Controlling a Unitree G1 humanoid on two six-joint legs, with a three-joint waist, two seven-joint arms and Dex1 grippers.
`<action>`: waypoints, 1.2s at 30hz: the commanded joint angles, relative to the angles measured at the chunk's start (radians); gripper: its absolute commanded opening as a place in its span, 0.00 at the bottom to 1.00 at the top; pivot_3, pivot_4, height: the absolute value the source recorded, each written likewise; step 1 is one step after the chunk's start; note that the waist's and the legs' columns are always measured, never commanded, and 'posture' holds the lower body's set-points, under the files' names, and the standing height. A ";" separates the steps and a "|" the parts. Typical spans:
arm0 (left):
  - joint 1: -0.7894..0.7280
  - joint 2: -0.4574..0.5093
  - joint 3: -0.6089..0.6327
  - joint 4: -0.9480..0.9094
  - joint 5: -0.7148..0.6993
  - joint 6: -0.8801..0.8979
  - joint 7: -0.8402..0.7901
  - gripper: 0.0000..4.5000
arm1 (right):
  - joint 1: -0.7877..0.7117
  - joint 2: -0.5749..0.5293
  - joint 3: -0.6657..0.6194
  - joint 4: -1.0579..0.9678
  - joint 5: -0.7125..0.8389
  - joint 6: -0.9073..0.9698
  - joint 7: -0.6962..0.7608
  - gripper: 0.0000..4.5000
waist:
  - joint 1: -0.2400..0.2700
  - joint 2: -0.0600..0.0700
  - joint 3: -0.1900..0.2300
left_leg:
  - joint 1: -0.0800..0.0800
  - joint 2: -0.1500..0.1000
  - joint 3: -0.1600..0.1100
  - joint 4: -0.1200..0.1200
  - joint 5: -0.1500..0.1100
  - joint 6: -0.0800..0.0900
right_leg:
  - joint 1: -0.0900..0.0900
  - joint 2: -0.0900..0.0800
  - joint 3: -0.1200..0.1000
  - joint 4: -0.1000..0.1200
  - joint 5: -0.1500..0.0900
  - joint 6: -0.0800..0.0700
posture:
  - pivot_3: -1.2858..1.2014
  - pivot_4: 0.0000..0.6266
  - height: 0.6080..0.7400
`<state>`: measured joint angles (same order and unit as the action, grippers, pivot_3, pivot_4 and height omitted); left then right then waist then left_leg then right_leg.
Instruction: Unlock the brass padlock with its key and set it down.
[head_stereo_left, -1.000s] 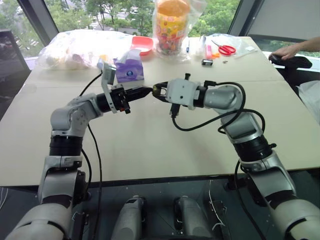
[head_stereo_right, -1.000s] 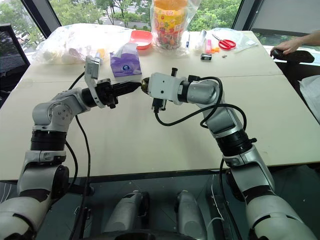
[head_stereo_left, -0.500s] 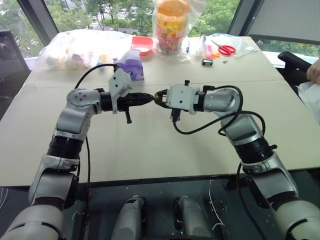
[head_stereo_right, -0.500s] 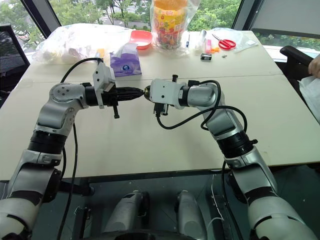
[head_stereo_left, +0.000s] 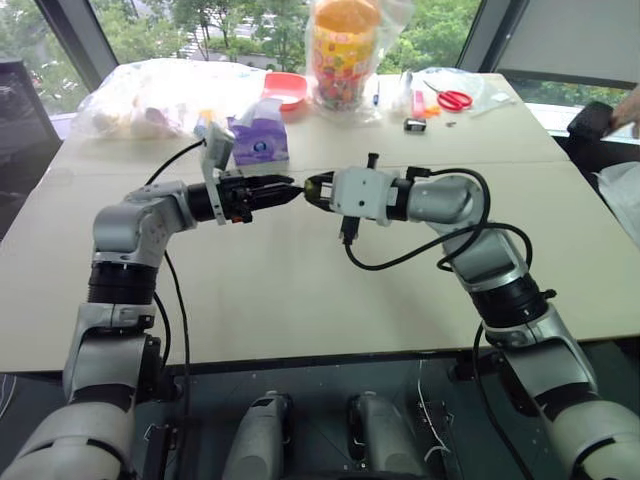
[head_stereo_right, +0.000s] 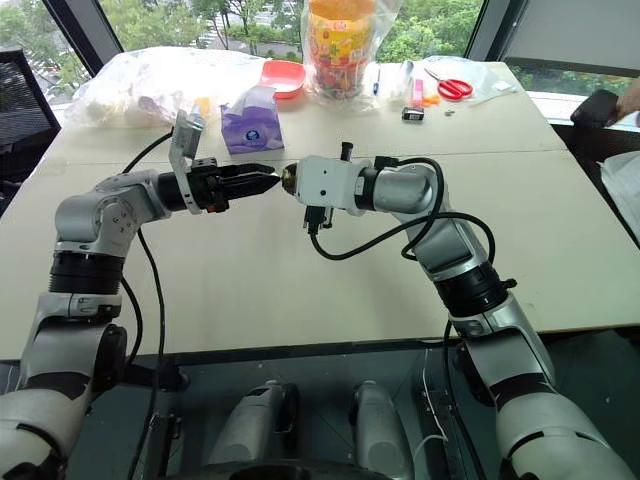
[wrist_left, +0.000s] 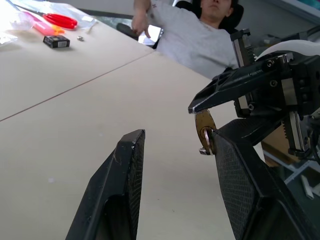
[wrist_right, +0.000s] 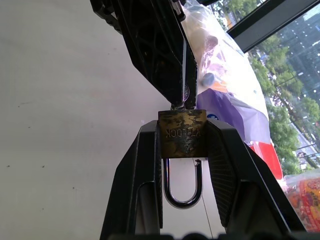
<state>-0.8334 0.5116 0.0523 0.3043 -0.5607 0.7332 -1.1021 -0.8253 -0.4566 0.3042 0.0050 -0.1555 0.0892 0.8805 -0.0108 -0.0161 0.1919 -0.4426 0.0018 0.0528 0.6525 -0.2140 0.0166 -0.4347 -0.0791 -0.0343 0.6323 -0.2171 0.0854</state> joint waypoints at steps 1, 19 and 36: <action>-0.010 -0.008 0.003 -0.047 -0.021 0.002 -0.012 0.48 | -0.031 0.002 -0.016 -0.025 -0.001 -0.018 -0.018 0.16 | 0.000 0.000 0.000 | 0.000 0.000 0.000 0.000 0.000 0.000 | 0.000 0.000 0.000 0.000 0.000 0.000 | 0.52 0.24 1.00; -0.053 -0.067 -0.020 0.036 0.016 -0.048 -0.028 0.00 | -0.030 0.010 -0.013 -0.037 -0.008 -0.013 -0.026 0.16 | -0.002 0.000 0.000 | 0.000 0.000 0.000 0.000 0.000 0.000 | 0.000 0.000 0.000 0.000 0.000 0.000 | 0.52 0.24 1.00; 0.006 -0.113 0.044 0.005 -0.041 -0.060 0.019 0.00 | 0.047 0.033 -0.312 -0.272 0.331 0.463 -0.074 0.92 | -0.001 0.000 0.000 | 0.000 0.000 -0.001 0.000 0.000 0.001 | 0.001 -0.001 0.000 0.000 0.000 0.000 | 0.52 0.24 1.00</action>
<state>-0.8197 0.3907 0.0750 0.3673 -0.5687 0.6680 -1.0667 -0.7537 -0.4292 0.0475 -0.2196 0.1226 0.4918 0.8431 -0.0116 -0.0161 0.1918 -0.4425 0.0023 0.0519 0.6530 -0.2144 0.0172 -0.4340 -0.0795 -0.0343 0.6326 -0.2167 0.0856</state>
